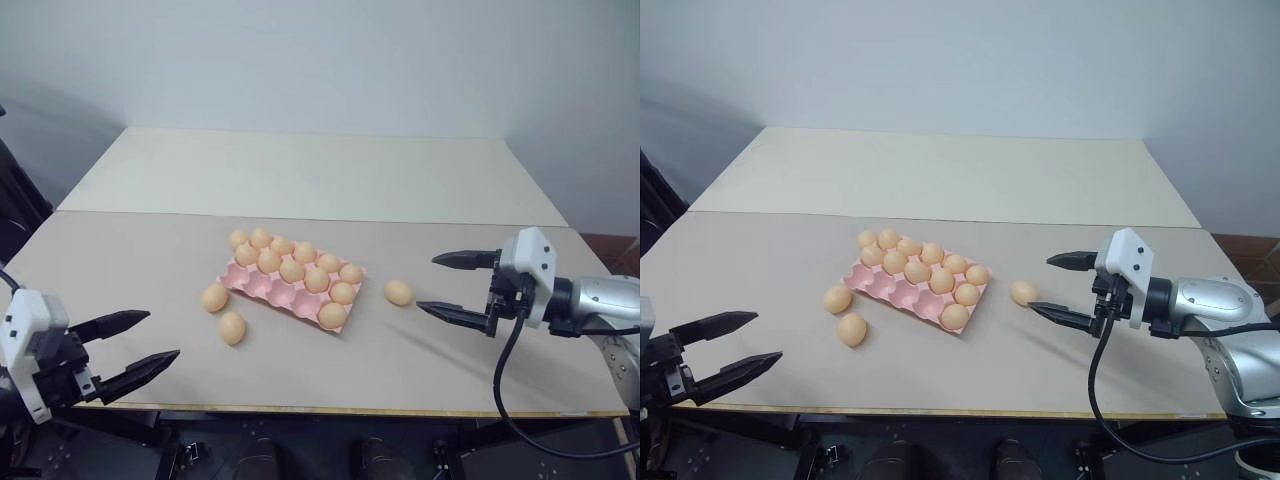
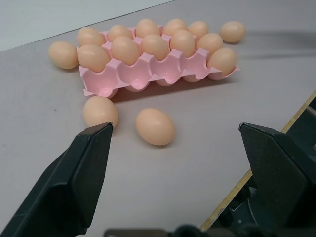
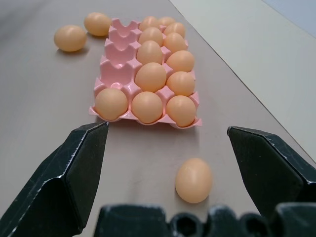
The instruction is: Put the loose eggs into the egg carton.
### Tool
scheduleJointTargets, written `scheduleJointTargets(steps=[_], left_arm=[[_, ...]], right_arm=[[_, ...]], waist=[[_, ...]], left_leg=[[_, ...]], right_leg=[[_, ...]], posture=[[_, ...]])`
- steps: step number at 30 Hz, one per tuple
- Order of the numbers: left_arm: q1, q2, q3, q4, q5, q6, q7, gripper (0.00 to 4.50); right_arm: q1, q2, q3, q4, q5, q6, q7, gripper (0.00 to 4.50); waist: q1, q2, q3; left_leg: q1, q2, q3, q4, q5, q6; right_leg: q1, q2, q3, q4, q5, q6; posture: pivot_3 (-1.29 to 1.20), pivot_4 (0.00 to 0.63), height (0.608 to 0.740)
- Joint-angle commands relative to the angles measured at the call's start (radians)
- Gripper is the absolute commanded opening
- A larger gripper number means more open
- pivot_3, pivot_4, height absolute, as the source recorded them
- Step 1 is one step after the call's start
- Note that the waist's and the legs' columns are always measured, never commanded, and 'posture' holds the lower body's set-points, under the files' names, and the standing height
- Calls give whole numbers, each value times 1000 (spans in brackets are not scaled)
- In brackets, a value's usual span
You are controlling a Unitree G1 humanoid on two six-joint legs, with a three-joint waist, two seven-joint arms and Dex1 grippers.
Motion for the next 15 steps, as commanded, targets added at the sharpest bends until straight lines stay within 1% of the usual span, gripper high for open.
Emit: scheduleJointTargets(steps=[1,4,12,15], left_arm=[[-24,11,15,8,-28,6,14,4456],[-35,13,25,3,-48,23,30,4456],[-26,36,7,-7,-22,6,5,4456],[-43,39,-9,-9,-23,-1,7,4456]], right_arm=[[-3,-2,-19,-16,12,-13,6,4500],[-1,-1,-23,-16,14,-12,8,4500],[12,-16,-26,-8,5,-16,24,4500],[-13,-39,2,28,-46,-25,26,4500]], waist=[[0,0,0],[0,0,0],[0,0,0],[0,0,0]], left_leg=[[0,0,0,0,0,0],[0,0,0,0,0,0],[0,0,0,0,0,0],[0,0,0,0,0,0]], right_leg=[[0,0,0,0,0,0],[0,0,0,0,0,0],[0,0,0,0,0,0],[0,0,0,0,0,0]], posture=[[0,150,740],[0,150,740],[0,150,740],[0,150,740]])
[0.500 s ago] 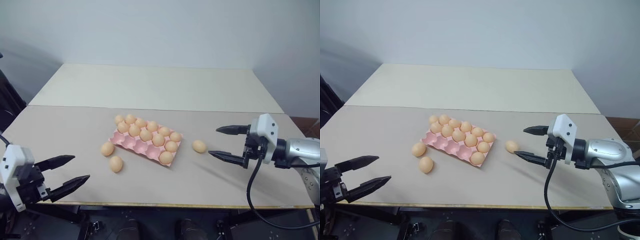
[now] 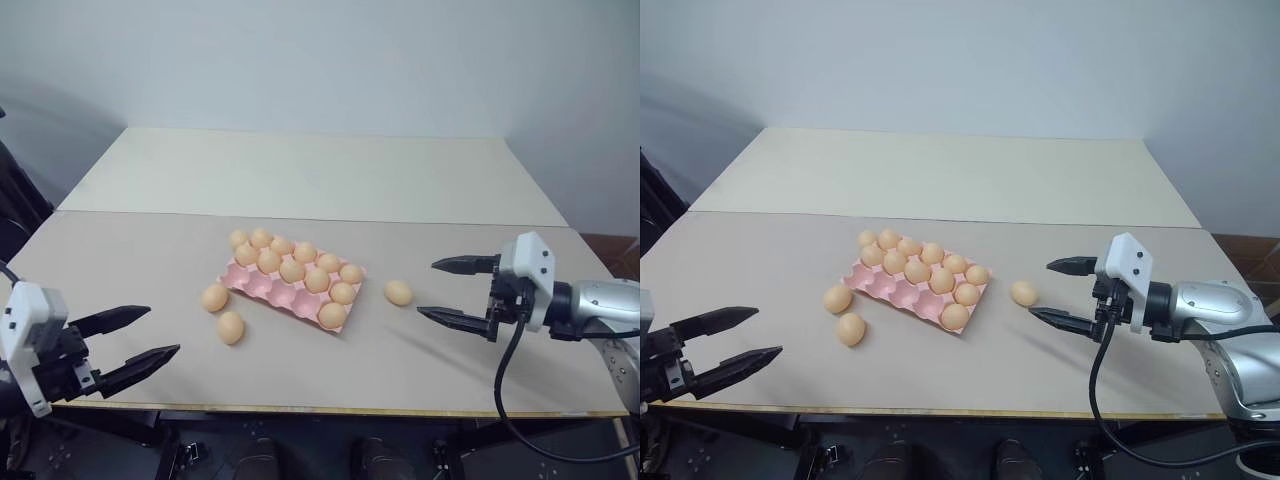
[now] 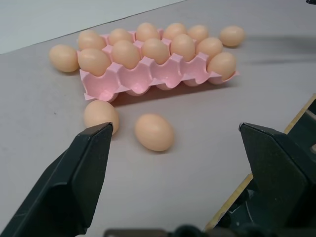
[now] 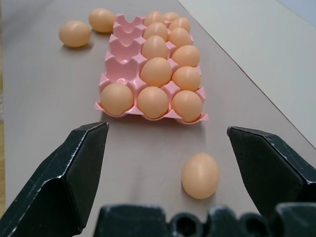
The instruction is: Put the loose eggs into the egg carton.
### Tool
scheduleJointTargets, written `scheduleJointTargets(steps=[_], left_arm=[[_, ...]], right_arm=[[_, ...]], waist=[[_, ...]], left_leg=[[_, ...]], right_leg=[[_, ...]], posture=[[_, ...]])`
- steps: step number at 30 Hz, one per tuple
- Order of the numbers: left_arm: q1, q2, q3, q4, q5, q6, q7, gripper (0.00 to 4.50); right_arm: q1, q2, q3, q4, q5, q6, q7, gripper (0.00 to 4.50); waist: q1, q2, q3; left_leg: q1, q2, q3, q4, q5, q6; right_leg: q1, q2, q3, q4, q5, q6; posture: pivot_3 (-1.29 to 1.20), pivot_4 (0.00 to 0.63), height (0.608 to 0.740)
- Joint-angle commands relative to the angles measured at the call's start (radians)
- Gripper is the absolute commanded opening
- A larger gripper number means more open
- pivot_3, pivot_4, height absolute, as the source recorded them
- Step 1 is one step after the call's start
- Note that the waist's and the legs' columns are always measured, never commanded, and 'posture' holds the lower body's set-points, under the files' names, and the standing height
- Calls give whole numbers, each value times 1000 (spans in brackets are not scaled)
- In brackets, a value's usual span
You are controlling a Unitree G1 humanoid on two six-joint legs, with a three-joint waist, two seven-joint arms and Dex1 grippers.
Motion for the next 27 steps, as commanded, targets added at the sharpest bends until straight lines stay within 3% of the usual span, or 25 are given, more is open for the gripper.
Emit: scheduleJointTargets(steps=[1,7,18,22,27], left_arm=[[-25,6,-8,-26,-9,-21,0,4456],[-57,21,-68,-22,-17,-18,-20,4456],[-180,61,-175,46,13,-31,-46,4456],[-182,62,-174,46,19,-34,-51,4500],[-171,58,-157,45,24,-40,-56,4500]], right_arm=[[-38,-49,19,37,-69,-29,6,4500],[-103,-55,135,88,-178,-27,-7,4500],[-356,195,445,406,-490,-11,-201,4500],[-374,226,454,447,-536,-10,-233,3564],[-359,214,364,245,-467,98,-228,1972]], waist=[[0,0,0],[-1,0,0],[-8,0,0],[-2,0,0],[-2,0,0]], left_leg=[[0,0,0,0,0,0],[0,0,1,-1,0,0],[-1,0,1,-1,4,7],[-6,0,2,-1,4,7],[-8,0,3,-1,4,7]], right_leg=[[0,0,0,0,0,0],[-1,0,0,0,0,0],[-2,1,2,1,0,0],[-6,1,2,0,0,0],[-10,2,3,2,4,7]], posture=[[0,150,740],[0,150,740],[0,150,740],[0,150,740],[0,150,740]])
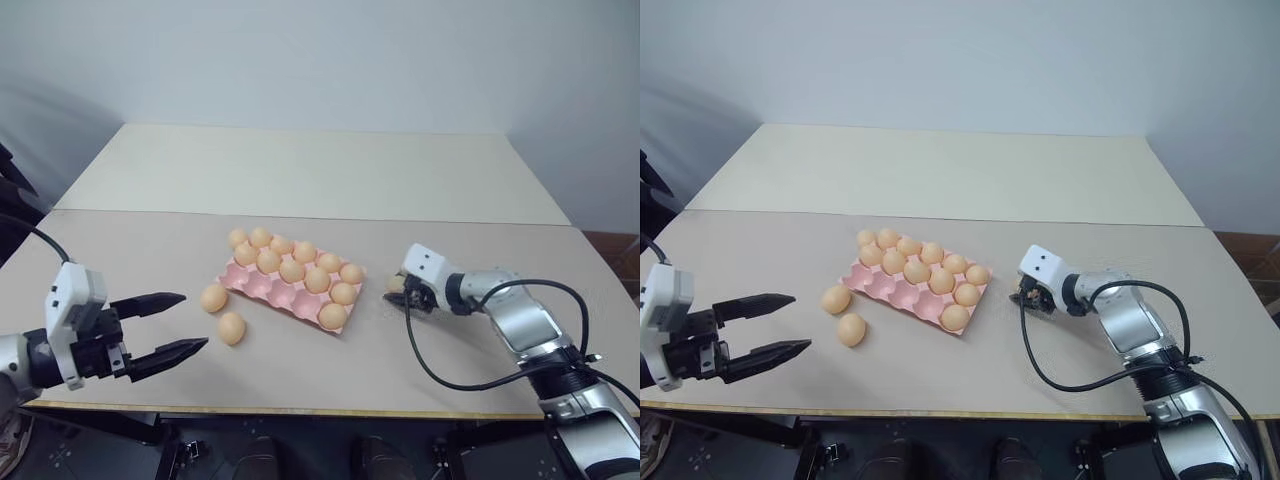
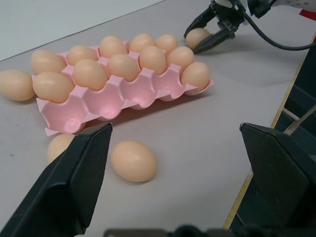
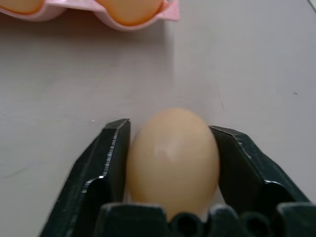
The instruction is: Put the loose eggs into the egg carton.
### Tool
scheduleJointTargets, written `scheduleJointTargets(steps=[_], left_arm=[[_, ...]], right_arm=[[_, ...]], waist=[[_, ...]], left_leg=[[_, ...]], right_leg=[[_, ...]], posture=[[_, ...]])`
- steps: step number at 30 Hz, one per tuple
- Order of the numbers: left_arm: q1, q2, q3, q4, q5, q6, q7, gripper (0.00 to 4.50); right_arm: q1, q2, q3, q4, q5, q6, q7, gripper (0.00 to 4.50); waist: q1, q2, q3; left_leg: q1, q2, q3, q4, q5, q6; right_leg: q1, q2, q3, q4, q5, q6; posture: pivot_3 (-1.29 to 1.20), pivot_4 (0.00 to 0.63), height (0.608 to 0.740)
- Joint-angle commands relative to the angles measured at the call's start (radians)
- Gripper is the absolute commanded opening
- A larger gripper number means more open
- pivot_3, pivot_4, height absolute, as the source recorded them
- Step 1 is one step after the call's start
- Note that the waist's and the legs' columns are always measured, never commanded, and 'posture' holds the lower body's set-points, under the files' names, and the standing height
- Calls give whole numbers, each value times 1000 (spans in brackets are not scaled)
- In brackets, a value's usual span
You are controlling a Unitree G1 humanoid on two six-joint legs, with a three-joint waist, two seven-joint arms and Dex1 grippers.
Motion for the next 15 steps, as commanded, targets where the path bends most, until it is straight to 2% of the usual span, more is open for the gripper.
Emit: scheduleJointTargets(steps=[1,4,7,15], left_arm=[[0,7,24,-8,10,-22,-9,4500],[-5,5,18,-4,15,-27,-8,4500],[-16,3,6,4,22,-33,-7,4500],[-23,7,5,16,33,-41,-21,4500]], right_arm=[[-2,-12,-90,-196,62,83,0,1972],[-13,20,-95,-340,98,174,-17,1972],[-35,87,-34,-450,121,244,-36,1972],[-80,261,168,-379,29,255,-137,1972]], waist=[[1,0,0],[-1,0,0],[-5,0,0],[-7,0,0]], left_leg=[[0,0,0,0,0,0],[0,1,0,0,0,0],[1,4,1,0,0,0],[1,10,3,0,0,0]], right_leg=[[-1,0,0,1,0,0],[-2,2,1,2,0,0],[-2,4,2,2,1,-1],[-5,12,5,2,3,-5]], posture=[[0,150,740],[0,150,740],[0,150,740],[0,150,740]])
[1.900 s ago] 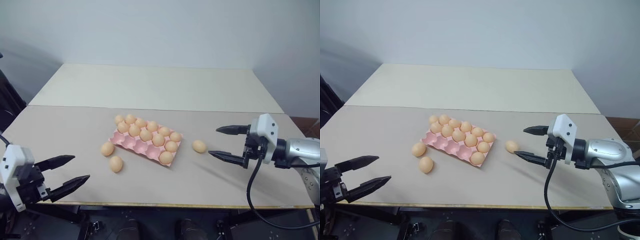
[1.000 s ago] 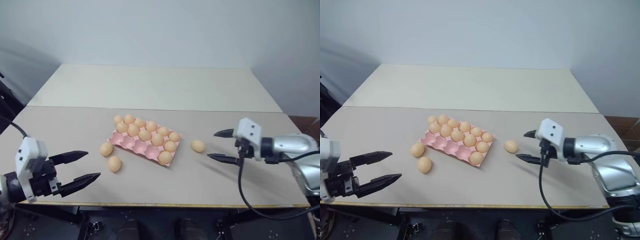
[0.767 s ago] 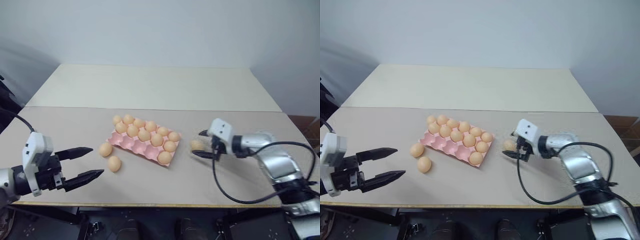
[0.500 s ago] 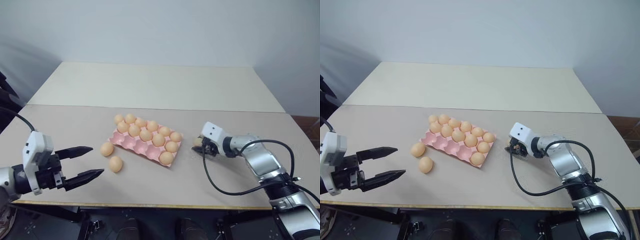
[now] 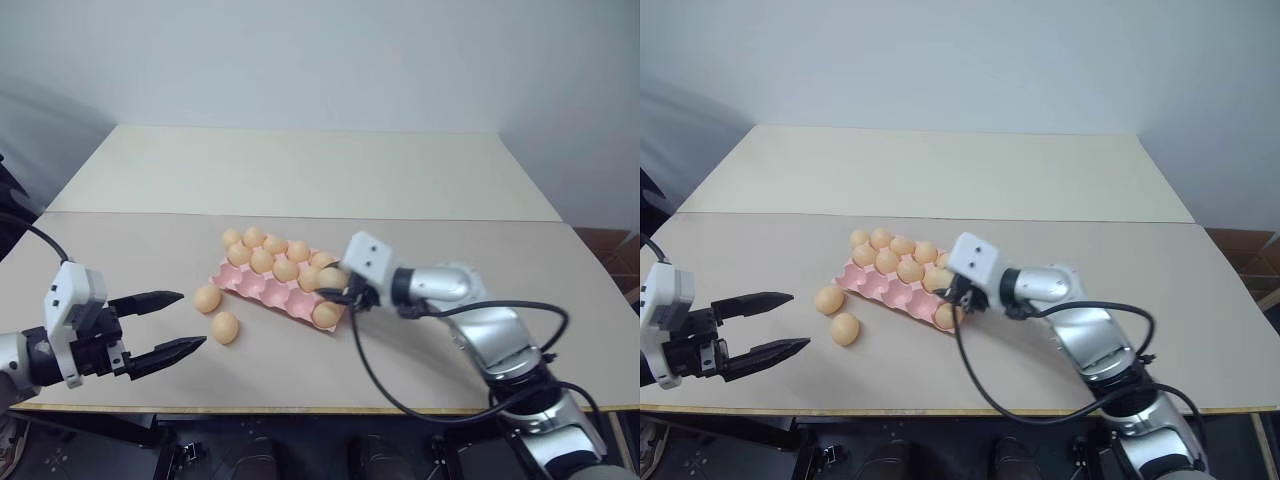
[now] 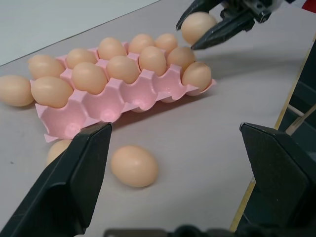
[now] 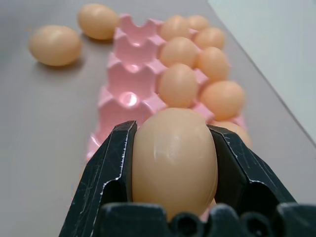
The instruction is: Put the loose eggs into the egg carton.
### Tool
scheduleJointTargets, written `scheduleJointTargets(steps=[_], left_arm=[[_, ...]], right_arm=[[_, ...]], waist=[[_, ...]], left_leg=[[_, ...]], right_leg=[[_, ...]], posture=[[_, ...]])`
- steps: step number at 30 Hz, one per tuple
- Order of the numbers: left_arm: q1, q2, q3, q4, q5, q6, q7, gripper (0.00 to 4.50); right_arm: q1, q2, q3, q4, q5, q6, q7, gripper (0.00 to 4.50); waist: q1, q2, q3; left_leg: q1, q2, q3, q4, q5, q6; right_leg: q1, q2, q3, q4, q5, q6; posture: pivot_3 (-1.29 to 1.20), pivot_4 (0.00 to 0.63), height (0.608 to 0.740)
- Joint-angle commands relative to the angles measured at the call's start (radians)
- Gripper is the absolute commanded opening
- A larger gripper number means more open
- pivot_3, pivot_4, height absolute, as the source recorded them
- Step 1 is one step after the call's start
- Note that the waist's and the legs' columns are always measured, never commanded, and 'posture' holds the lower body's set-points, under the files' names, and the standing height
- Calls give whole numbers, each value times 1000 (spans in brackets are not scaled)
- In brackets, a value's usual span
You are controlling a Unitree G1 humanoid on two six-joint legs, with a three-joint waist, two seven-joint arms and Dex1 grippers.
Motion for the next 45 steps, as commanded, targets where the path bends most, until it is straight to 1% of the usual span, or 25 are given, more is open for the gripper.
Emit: scheduleJointTargets(steps=[1,2,3,4,6,9,13,15,19,22,24,28,32,34,37,40,42,44,45], left_arm=[[-10,7,16,2,-2,-21,-15,4500],[-9,7,17,1,-1,-21,-16,4500],[-8,6,17,0,0,-22,-16,4500],[-7,4,18,-2,1,-21,-16,4500],[-4,1,18,-4,3,-21,-16,4500],[0,-2,17,-6,6,-22,-16,4500],[1,2,18,6,14,-27,-22,4500],[7,5,30,19,20,-27,-26,4500],[41,-10,84,61,62,-65,-40,4500],[73,-24,109,93,100,-130,-78,4500],[85,-25,117,103,105,-135,-82,4500],[106,-25,111,106,122,-144,-92,4500],[99,-31,83,90,120,-139,-78,4500],[85,-25,44,81,134,-137,-59,4500],[36,-22,-53,69,166,-102,19,4500],[-34,-42,-176,55,193,-69,103,4500],[-110,-66,-286,69,243,-46,183,4500],[-160,-85,-352,86,279,-41,224,4500],[-187,-92,-379,99,276,-21,231,4500]], right_arm=[[-42,41,43,44,-51,-21,-49,1972],[-49,52,51,54,-57,-24,-54,1972],[-58,68,57,64,-61,-22,-60,2612],[-66,81,64,73,-66,-22,-65,2851],[-81,107,70,95,-80,-25,-85,3482],[-91,135,35,84,-70,-11,-103,4475],[-75,97,-71,-23,7,44,-69,4475],[-40,51,-132,-82,51,38,-37,4475],[53,-75,-296,-184,187,32,68,4475],[182,-203,-440,-169,279,-120,238,4475],[254,-268,-526,-136,339,-184,336,4475],[347,-361,-597,-85,380,-262,438,4475],[367,-377,-602,-83,402,-276,428,4475],[367,-375,-593,-88,406,-279,414,4475],[368,-377,-582,-87,407,-289,401,4475],[358,-378,-574,-83,409,-296,389,4475],[353,-377,-570,-83,411,-299,382,4475],[351,-377,-567,-87,414,-298,376,4475],[352,-378,-568,-91,417,-297,374,4475]], waist=[[-1,0,0],[-1,0,0],[-2,0,0],[-4,0,0],[-6,0,0],[-7,0,0],[-4,0,0],[-2,0,0],[0,0,0],[3,0,0],[6,0,0],[5,0,0],[2,-1,0],[5,-1,0],[9,-1,0],[13,-1,0],[14,-1,-1],[14,-2,-1],[14,-2,-1]], left_leg=[[0,0,0,0,0,0],[0,0,1,0,0,0],[0,0,2,0,0,0],[0,0,2,0,0,0],[0,1,2,0,0,0],[0,1,2,0,0,0],[-1,1,2,0,0,0],[0,1,2,0,0,0],[-1,1,3,0,0,0],[0,1,3,0,0,0],[0,1,3,0,0,-1],[3,1,4,0,0,0],[4,2,4,0,0,-1],[4,2,4,0,0,-1],[4,1,6,0,0,-1],[3,1,6,0,0,-1],[3,1,7,0,0,-1],[3,0,7,0,0,0],[3,0,7,0,0,0]], right_leg=[[0,0,0,0,0,0],[-1,0,1,0,1,-1],[-1,0,1,0,1,-1],[-1,0,1,0,1,-1],[-1,1,2,0,1,-1],[-1,1,1,0,1,-2],[-1,1,1,0,1,-1],[-1,1,2,-1,1,-1],[-1,1,1,-1,1,-1],[-1,1,2,-2,0,-3],[-1,1,2,-2,-3,-8],[0,1,4,-1,-3,-8],[0,1,5,0,-3,-8],[0,1,5,0,-3,-8],[0,1,6,0,-3,-8],[0,1,6,-1,-2,-7],[0,1,7,-1,-2,-6],[0,1,8,-1,-1,-6],[0,1,8,-1,1,-2]], posture=[[0,150,740],[0,150,740],[0,150,740],[0,150,740],[0,150,740],[0,150,740],[0,150,740],[0,150,740],[0,150,740],[0,150,740],[0,150,740],[0,150,740],[0,150,740],[0,150,740],[0,150,740],[0,150,740],[0,150,740],[0,150,740],[0,150,740]])
